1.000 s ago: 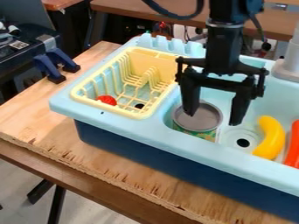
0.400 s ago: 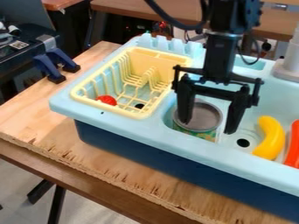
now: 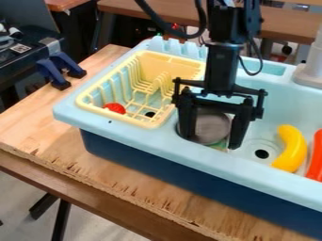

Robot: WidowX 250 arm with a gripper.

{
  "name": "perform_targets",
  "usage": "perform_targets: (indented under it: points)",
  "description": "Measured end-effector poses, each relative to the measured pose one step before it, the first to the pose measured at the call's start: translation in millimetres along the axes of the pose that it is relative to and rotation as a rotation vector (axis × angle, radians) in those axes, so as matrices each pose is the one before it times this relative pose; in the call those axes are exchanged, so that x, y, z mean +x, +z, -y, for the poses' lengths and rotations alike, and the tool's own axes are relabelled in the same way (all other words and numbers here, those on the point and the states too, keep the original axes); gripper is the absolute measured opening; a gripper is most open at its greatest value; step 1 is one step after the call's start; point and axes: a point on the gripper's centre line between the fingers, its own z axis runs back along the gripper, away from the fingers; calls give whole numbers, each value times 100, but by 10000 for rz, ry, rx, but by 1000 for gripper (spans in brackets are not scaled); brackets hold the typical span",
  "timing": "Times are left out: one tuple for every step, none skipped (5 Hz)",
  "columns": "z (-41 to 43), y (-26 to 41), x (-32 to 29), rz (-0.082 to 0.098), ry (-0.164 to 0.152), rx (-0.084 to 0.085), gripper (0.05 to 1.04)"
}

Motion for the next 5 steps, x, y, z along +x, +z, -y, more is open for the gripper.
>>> perform_targets:
  points:
    - [-146,-740,480,-218,-126,-167,1002]
    - [87,-177,375,-37,4,30,1002]
    - [326,12,1060,57,-279,28,1002]
    - [104,95,1215,-244,-83,292,1002]
    - [14,683,2144,143,-83,492,1002]
